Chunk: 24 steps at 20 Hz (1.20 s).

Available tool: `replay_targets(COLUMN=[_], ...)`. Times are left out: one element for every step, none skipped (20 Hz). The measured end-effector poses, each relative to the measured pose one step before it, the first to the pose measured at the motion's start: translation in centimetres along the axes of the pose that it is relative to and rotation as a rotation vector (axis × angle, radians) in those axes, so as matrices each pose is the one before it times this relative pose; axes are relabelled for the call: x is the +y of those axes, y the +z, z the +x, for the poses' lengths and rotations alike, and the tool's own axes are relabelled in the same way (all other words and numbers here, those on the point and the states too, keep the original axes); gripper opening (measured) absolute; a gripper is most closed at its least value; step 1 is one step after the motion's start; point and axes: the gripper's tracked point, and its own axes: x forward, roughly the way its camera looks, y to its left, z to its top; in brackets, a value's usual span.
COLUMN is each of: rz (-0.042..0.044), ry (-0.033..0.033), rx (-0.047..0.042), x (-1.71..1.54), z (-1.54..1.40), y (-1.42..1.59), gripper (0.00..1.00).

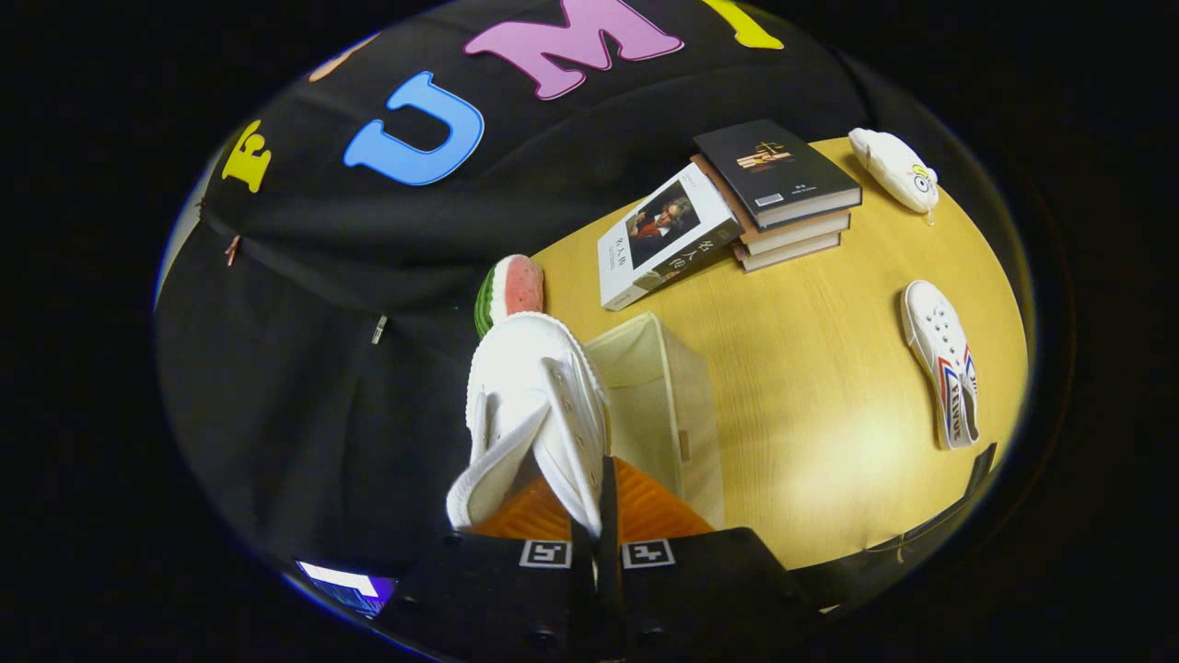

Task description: Open the storage box then place both shoes into the box .Put the left shoe in first, then the right shoe, with the right side of both shoes facing outward in a uniform manner.

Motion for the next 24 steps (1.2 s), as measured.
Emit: replay_targets(rz=[-0.00041, 0.00319, 0.00265, 0.00327, 0.00328, 0.00496, 0.00712, 0.00803, 0.00673, 0.00542, 0.00393, 0.00072, -0.00036, -0.00535, -0.00740, -0.00161, 0.00156, 0.00893, 0.00087, -0.00526, 0.00077, 0.01609, 0.02067, 0.01066], ry=[0.00215, 0.00004, -0.00294, -0.00736, -0.01414, -0.02209, -0.02314, -0.01846, -0.01297, -0.00957, -0.01109, -0.01415, -0.01682, -0.01544, -0.01342, -0.00956, -0.00849, 0.00833, 0.00576, 0.00018, 0.01826, 0.04625, 0.05356, 0.04766], rx=[-0.00525, -0.00737, -0.00939, -0.01249, -0.01269, -0.01085, -0.00743, -0.00056, 0.00492, 0.00941, 0.00744, 0.00592, 0.01028, 0.00982, 0.00856, 0.00752, 0.00528, 0.00553, 0.00923, 0.01208, 0.00605, -0.00880, -0.01189, 0.01036], x=[0.713, 0.692, 0.457, 0.262, 0.029, -0.077, -0.202, -0.029, 0.020, 0.112, 0.010, -0.037, -0.135, -0.072, -0.142, -0.070, -0.093, 0.328, 0.305, 0.010, 0.562, 1.318, 1.515, 1.466], z=[0.718, 0.632, 0.603, 0.698, 0.769, 0.616, 0.708, 0.819, 0.815, 0.723, 0.660, 0.635, 0.538, 0.430, 0.335, 0.202, 0.341, 0.277, 0.408, 0.080, 0.243, -0.101, -0.297, -0.221], y=[-0.193, -0.193, -0.039, -0.058, -0.089, -0.211, -0.297, -0.541, -0.552, -0.565, -0.488, -0.476, -0.455, -0.392, -0.281, -0.126, -0.012, 0.074, -0.088, -0.099, -0.109, 0.106, 0.473, 0.063], gripper=[0.06, 0.06, 0.06, 0.05, 0.05, 0.05, 0.06, 0.06, 0.06, 0.06, 0.06, 0.06, 0.06, 0.06, 0.06, 0.06, 0.06, 0.06, 0.09, 0.19, 0.24, 0.39, 0.53, 0.68])
